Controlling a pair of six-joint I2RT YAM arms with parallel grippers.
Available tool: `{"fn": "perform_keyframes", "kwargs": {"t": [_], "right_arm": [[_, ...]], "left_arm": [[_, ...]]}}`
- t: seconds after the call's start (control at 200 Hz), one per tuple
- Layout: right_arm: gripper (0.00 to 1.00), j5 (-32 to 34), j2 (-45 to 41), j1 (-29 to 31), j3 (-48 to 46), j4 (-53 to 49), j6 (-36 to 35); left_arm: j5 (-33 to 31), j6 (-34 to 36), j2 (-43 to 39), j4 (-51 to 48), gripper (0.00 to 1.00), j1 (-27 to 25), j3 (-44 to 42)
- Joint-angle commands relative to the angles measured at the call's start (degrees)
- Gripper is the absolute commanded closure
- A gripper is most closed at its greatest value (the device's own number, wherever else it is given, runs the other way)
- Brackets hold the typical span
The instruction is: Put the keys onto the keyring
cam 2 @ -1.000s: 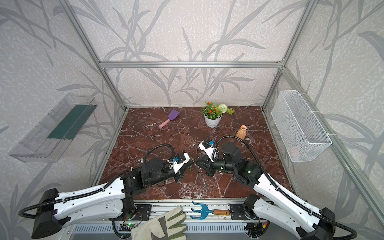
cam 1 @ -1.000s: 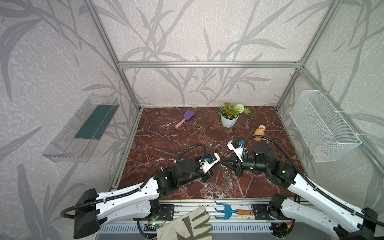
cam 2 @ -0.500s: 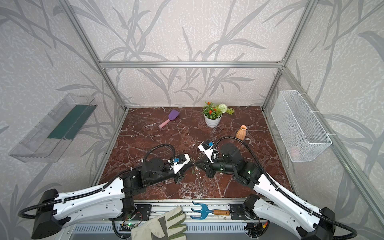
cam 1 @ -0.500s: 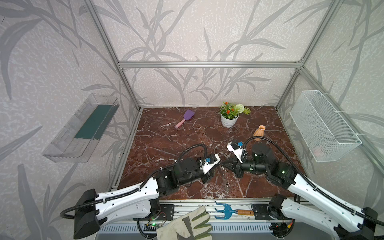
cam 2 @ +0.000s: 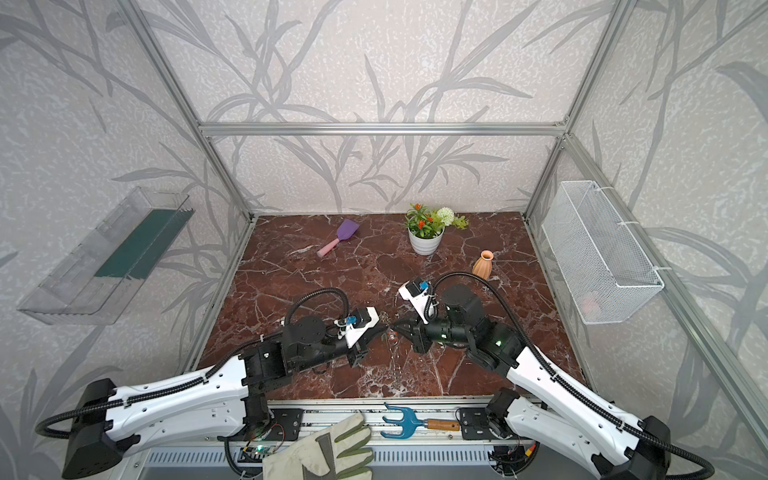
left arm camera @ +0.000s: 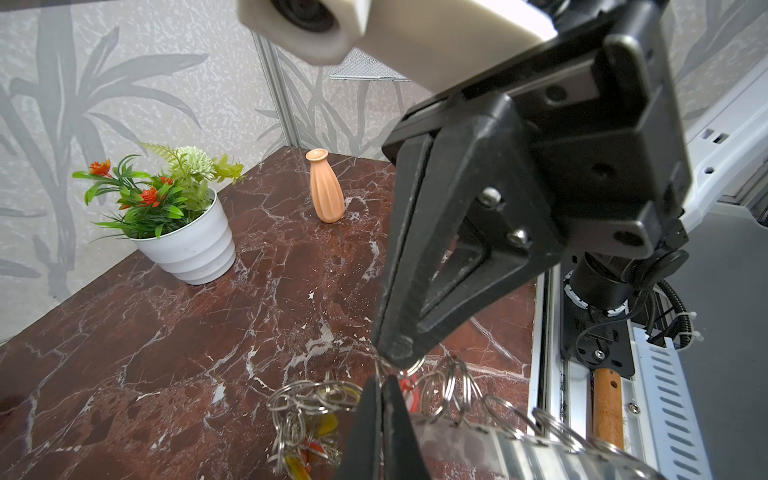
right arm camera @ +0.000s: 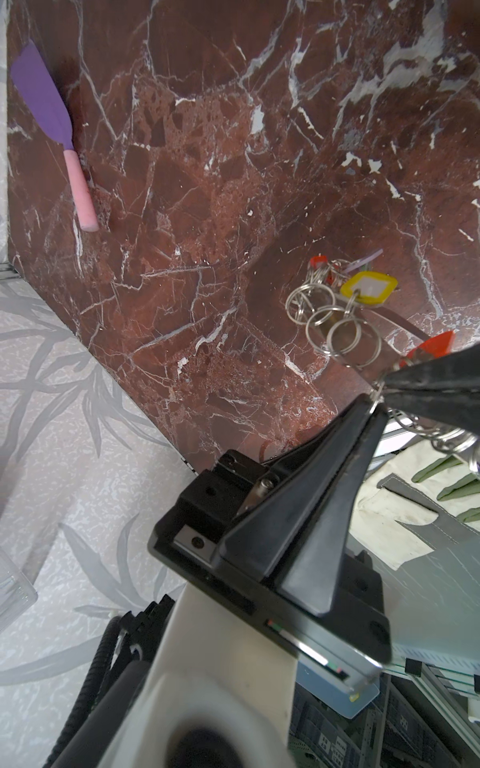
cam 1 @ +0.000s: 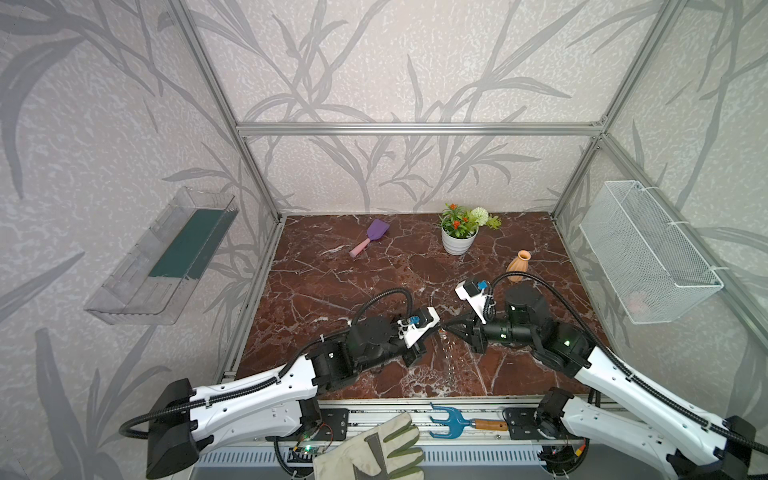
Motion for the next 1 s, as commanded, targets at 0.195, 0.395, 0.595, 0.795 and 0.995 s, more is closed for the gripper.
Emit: {"fn": "perform_keyframes", "kwargs": {"t": [0.195, 0.395, 0.595, 0.795, 0.995], "right_arm": [[1.0, 2.91, 0.4, -3.25, -1.49, 2.26, 2.41], [1.0, 1.27, -0.02, -3.23, -1.26, 3.05, 2.37], [1.0, -2.45, -2.99, -3.21, -2.04, 5.75, 2.54], [1.0, -6.55, -3.98, -3.16, -3.48, 8.52, 3.24], [1.0, -8.39, -3.79, -3.07, -3.68, 8.44, 2.76]], "left_arm": [[1.84, -0.12, -4.75, 9.59, 1.0, -0.76, -1.76], [1.35, -0.12, -4.09, 9.01, 1.0, -0.75, -1.36], [0.8, -0.01, -3.73, 8.79, 1.0, -0.74, -1.27], [0.61, 0.15, -2.84, 8.69, 1.0, -0.81, -0.67], [-0.44, 0.23, -2.57, 8.44, 1.0, -0.75, -0.36]]}}
